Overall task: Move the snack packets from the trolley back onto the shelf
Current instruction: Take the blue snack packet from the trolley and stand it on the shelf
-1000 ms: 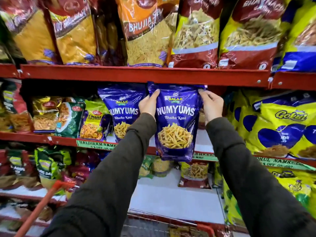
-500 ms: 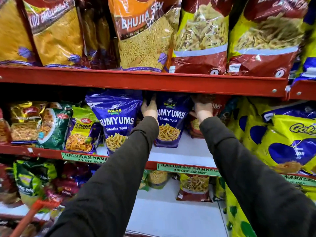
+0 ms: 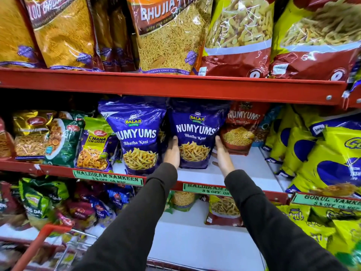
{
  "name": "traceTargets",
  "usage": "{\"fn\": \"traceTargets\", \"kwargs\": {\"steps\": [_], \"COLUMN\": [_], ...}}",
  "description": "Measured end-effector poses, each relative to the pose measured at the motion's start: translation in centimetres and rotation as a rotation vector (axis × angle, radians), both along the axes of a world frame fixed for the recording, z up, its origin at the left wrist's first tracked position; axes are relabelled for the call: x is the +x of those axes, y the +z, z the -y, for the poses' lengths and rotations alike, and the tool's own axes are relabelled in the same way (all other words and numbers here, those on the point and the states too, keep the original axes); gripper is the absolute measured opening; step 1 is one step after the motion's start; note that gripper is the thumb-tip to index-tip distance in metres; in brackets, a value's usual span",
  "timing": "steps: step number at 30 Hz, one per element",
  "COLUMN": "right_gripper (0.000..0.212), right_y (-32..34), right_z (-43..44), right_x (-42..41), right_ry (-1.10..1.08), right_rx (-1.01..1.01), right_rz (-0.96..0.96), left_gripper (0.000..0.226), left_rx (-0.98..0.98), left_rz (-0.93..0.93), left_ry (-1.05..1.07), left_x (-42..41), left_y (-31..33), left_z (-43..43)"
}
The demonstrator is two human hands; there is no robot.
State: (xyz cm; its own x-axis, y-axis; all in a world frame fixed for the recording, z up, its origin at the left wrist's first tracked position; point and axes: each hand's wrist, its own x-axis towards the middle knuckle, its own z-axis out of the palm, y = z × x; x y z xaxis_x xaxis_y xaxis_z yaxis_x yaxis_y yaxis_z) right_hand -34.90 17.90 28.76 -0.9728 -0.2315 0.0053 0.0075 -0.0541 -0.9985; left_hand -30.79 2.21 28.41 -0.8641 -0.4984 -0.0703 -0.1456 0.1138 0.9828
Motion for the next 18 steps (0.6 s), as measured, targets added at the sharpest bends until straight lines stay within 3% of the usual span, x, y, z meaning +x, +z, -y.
{"fn": "traceTargets", "kwargs": {"steps": [2,5,9,11,15,18], "right_gripper": [0.042,0.039,0.019,0.023,0.05,0.044], "right_y": [-0.8,-1.7,-2.4,-2.8,-2.5,-3.0], "right_z": [-0.5,-1.2,-1.5,-1.6,-1.5,-1.9], "right_x": [1.1,3.4,6.0,6.8,7.1,7.8], "right_ry": [-0.019,0.004,0.036,0.048,0.086,0.005], "right_rx": [0.023,0.039,0.005,0.022,0.059,0.038], "right_rz": [-0.023,-0.06,-0.108,-0.122,-0.119,-0.154], "left_gripper": [0.062,0.065,0.071,0.072,0.073,0.053], "left_rx": [-0.05,-0.049,-0.039,-0.043,-0.025,-0.063], "left_rz": [-0.034,-0.057,-0.069,-0.041,-0.015,-0.141], "left_ry": [0.002,0.019,0.044,0.023,-0.007,0.104], "left_x": [0.9,2.5,4.6,5.4,6.1,7.3], "left_y": [-0.6,-1.6,-2.4,-2.3,-1.8,-1.8], "left_z": [0.0,-0.1,-0.3,-0.4,-0.6,-1.8]}}
